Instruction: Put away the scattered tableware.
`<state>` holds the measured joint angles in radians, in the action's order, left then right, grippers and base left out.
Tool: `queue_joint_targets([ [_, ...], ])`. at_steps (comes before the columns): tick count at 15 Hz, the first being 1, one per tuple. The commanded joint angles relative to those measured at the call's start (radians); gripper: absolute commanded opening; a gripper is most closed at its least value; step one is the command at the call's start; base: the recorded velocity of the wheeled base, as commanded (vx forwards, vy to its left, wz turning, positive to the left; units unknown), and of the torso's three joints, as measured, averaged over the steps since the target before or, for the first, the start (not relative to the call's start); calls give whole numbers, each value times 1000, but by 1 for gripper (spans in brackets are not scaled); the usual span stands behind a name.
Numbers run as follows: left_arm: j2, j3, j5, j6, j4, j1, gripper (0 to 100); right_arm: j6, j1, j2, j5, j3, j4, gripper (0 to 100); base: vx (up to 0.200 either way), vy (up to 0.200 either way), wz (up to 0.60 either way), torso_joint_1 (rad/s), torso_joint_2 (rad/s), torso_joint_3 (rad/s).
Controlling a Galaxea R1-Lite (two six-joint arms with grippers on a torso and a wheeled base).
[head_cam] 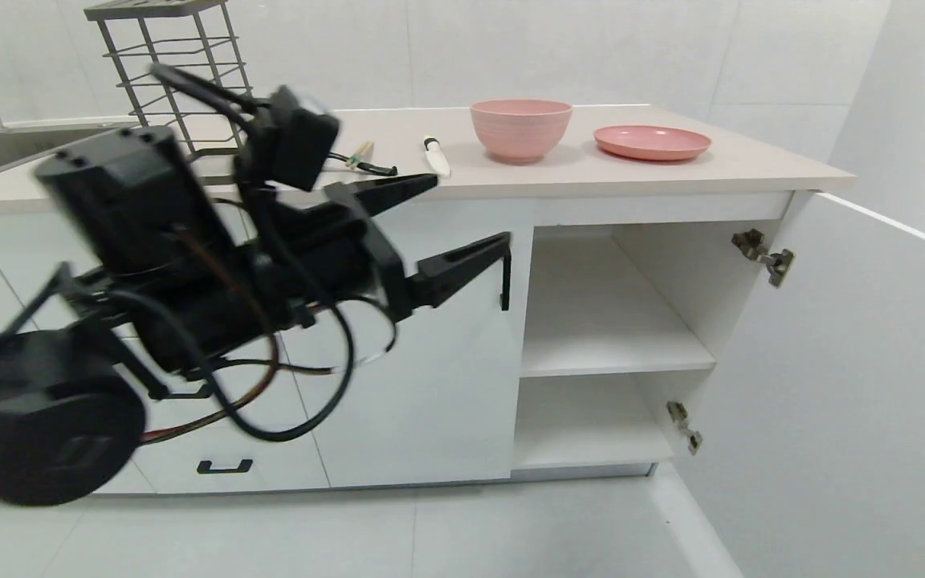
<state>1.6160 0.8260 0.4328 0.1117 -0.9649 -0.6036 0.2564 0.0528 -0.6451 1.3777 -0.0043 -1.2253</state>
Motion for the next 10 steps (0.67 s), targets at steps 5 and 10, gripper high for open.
queue_joint_targets([
  [5,-786,-697,4,46,2,381,100,50,-53,639,0,4,805,100,0,0,0,0,0,0],
  [10,-1493,-820,9,-89,552,502,100,40,-51,633,-120,4,934,100,0,0,0,0,0,0],
])
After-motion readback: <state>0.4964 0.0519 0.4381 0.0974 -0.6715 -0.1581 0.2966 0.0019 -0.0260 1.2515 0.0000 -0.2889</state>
